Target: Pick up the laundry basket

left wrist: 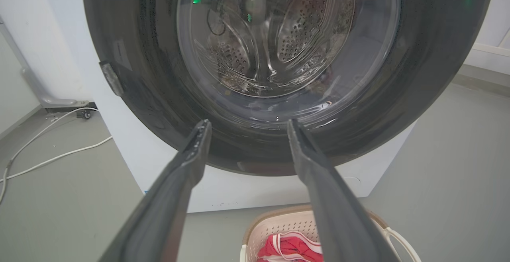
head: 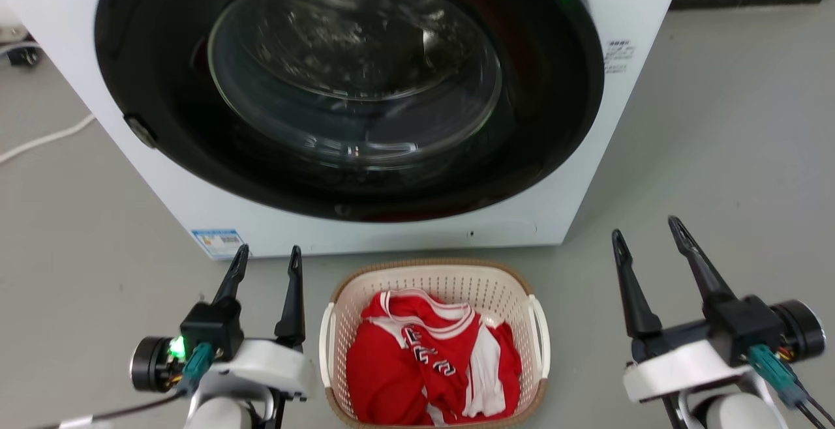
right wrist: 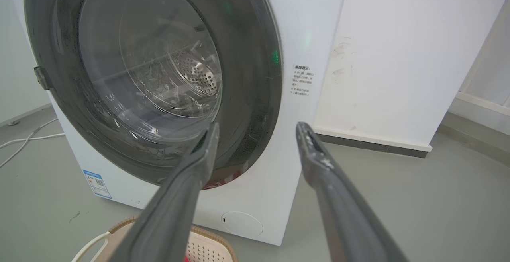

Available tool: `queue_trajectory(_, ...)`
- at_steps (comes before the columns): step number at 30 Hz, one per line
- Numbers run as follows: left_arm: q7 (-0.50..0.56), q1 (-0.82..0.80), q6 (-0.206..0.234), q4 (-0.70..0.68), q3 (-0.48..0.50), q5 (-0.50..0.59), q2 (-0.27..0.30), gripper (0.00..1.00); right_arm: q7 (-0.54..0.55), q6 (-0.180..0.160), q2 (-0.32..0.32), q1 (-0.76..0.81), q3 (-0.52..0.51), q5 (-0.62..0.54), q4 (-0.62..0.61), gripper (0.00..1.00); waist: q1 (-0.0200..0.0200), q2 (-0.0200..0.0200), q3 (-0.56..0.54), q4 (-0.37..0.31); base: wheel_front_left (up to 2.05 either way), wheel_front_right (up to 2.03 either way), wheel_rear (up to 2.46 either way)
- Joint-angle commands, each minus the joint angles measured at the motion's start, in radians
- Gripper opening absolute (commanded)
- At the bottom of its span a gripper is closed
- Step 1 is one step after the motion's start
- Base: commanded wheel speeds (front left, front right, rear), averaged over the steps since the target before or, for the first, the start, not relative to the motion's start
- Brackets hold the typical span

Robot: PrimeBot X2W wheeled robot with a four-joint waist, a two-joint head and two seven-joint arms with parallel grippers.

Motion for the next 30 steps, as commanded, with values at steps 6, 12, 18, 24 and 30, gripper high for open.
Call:
queue_trajectory(6,-0.003,-0.126,-0.029,0.184,-0.002,0.009,0.003,1.0,-0.002,0.0,-0.003,-0.107,0.037,-0.05,0.167,1.0,-0.0001,0.0,0.138,-0.009,0.0,0.0,0.0)
queue_trajectory(12,-0.003,-0.221,-0.045,0.345,0.006,0.011,0.013,1.0,-0.002,0.0,-0.003,-0.204,0.047,-0.076,0.296,1.0,-0.0001,0.0,0.248,-0.017,0.0,0.0,0.0)
queue_trajectory(18,-0.003,-0.307,-0.051,0.45,0.01,0.015,0.021,1.0,-0.002,0.0,-0.002,-0.285,0.058,-0.089,0.401,1.0,-0.0001,0.0,0.343,-0.021,0.0,0.0,0.0)
queue_trajectory(24,-0.003,-0.403,-0.053,0.56,0.004,0.022,0.029,1.0,-0.002,0.0,-0.002,-0.38,0.075,-0.108,0.532,1.0,-0.0001,0.0,0.439,-0.019,0.0,0.0,0.0)
queue_trajectory(30,-0.003,-0.484,-0.046,0.653,0.002,0.028,0.036,1.0,-0.002,0.0,-0.002,-0.469,0.087,-0.118,0.656,1.0,-0.0001,0.0,0.511,-0.017,0.0,0.0,0.0)
